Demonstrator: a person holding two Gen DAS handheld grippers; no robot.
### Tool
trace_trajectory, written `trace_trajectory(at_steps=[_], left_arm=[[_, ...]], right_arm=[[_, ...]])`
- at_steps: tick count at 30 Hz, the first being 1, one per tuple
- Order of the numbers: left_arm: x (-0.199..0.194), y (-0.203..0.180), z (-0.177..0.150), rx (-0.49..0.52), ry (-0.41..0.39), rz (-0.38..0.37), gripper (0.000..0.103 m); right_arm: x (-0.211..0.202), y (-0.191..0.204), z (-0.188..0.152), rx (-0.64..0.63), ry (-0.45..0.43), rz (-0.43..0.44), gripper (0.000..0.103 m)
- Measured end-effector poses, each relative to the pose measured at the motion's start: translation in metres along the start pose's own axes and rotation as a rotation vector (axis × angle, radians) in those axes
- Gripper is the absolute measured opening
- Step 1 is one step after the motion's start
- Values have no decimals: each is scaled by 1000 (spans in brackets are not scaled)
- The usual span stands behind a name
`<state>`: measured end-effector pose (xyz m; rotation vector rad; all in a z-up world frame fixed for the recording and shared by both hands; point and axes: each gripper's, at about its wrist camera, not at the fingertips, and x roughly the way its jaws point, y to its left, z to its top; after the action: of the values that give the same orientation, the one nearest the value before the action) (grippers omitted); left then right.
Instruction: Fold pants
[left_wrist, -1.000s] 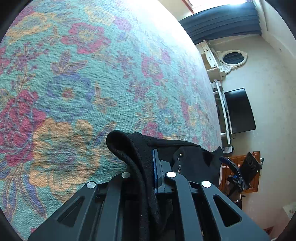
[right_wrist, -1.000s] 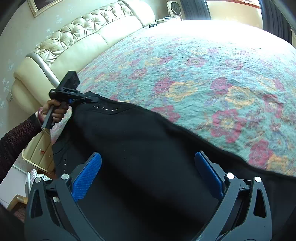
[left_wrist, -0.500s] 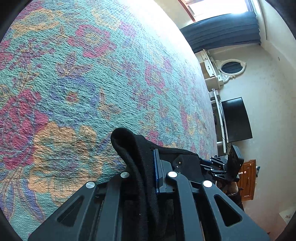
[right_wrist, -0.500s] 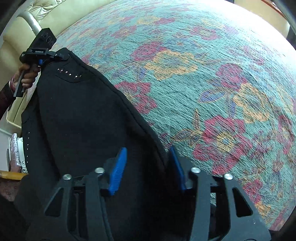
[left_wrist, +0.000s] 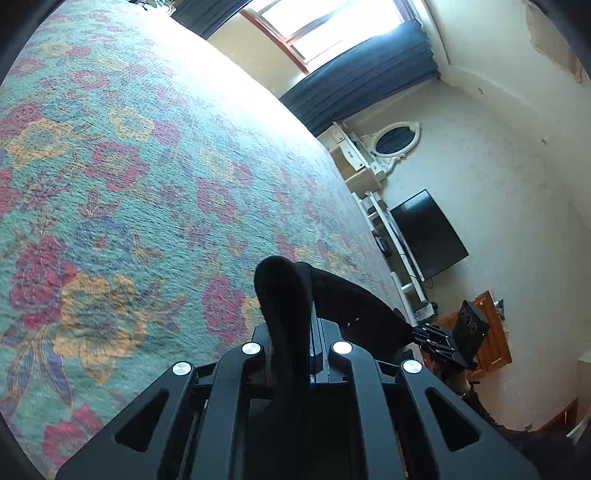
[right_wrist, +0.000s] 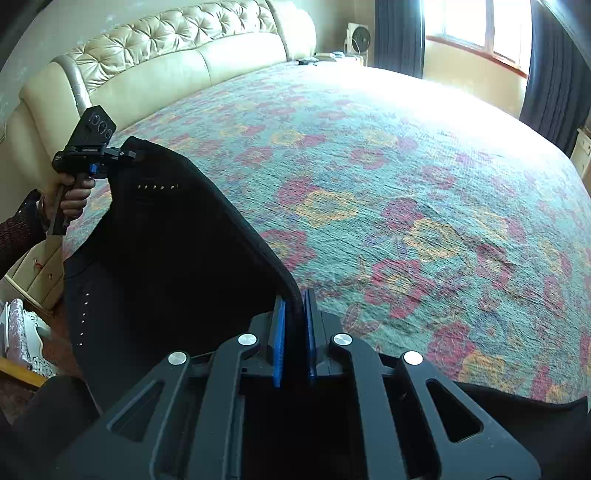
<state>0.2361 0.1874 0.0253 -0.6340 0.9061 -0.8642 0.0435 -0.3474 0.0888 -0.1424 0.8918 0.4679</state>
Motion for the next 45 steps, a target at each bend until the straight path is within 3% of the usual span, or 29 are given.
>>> trace_trajectory(at_steps=[4,8,10,12,13,19,23,27,30,40,45], left_arm=[[-21,-10,-38,-11,-18,-19,8],[-37,-3,-77,-71,-13,-5,13],[-46,5,-98,-114,-16,39,41],[-55,12,-113,-148,-33,58,59],[-61,15,-122,-166,-37,68,61],[-94,30,-164,-367,-117,90,61],[-101,12,-182,-455,-144,175,61],[-105,-11,-191,-531,-226,279,62],[-113,-22,-199,-593,-314,257,62],[-71,-27,-200,-643,-240,322,61],[-69,-37,-191,-686,-303,368,61]], right_arm=[[-21,34,-37,-32,-28,-2,9],[-23,60,-77,-61,3,-9,10],[-20,71,-93,-81,19,-17,11],[-17,80,-107,-100,40,-31,13],[-16,83,-114,-102,40,-35,14],[-6,93,-135,-118,93,-53,18],[0,98,-141,-141,105,-86,19],[1,97,-140,-128,107,-84,19],[2,95,-141,-117,106,-78,19],[4,90,-143,-84,97,-58,20],[4,90,-144,-83,95,-59,20]])
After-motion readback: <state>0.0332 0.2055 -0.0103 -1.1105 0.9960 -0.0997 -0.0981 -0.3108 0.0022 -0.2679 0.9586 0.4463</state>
